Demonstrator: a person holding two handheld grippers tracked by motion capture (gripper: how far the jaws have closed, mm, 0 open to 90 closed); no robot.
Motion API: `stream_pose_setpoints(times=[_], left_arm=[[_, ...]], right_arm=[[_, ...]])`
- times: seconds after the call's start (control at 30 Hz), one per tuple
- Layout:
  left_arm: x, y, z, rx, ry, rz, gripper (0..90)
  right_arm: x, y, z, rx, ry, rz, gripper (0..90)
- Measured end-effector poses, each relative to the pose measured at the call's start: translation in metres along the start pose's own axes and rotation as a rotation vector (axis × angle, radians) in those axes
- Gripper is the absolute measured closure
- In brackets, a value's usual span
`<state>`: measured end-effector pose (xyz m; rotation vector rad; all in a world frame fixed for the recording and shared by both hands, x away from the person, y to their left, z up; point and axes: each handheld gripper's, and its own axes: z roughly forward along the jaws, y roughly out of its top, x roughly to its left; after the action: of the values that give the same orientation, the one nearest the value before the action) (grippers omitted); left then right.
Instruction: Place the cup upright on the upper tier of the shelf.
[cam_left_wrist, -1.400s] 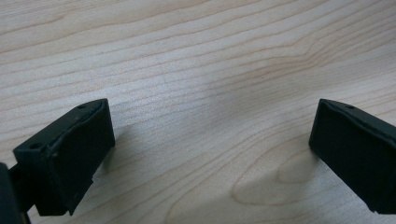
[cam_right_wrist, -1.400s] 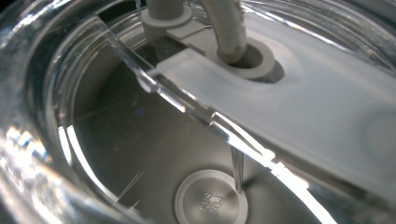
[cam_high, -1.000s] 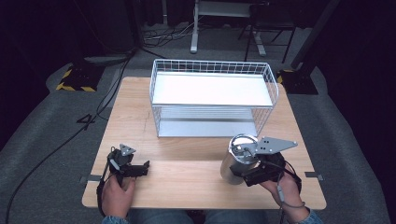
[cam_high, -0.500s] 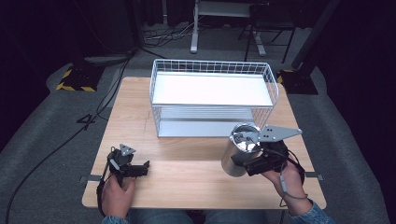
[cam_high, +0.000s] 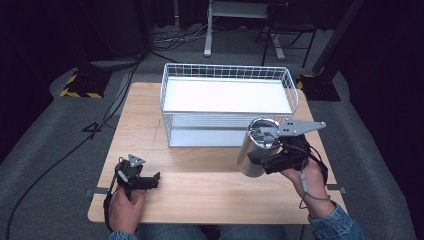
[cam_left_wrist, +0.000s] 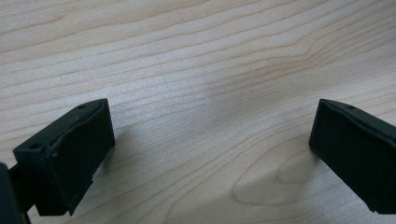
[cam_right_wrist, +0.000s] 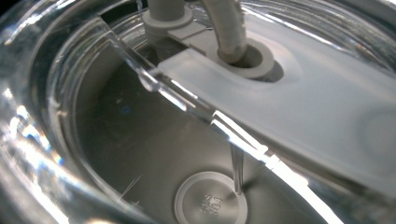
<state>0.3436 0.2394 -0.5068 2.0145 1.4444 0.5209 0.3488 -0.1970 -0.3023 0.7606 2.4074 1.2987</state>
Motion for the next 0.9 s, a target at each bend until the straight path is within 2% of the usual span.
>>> stream_pose_setpoints(times=[0.23, 0.63, 0.9], left_arm=[[0.0, 0.0, 0.0, 0.001, 0.0, 0.0, 0.6], [0.0, 0.0, 0.0, 0.0, 0.0, 0.0, 0.6], [0.0, 0.0, 0.0, 0.0, 0.0, 0.0, 0.6]], right_arm=[[-0.005, 0.015, -0.002, -0.01, -0.005, -0.003, 3.5], [-0.022, 0.046, -0.002, -0.018, -0.016, 0.021, 3.5], [-0.028, 0.068, -0.001, -0.02, -0.039, 0.006, 3.5]])
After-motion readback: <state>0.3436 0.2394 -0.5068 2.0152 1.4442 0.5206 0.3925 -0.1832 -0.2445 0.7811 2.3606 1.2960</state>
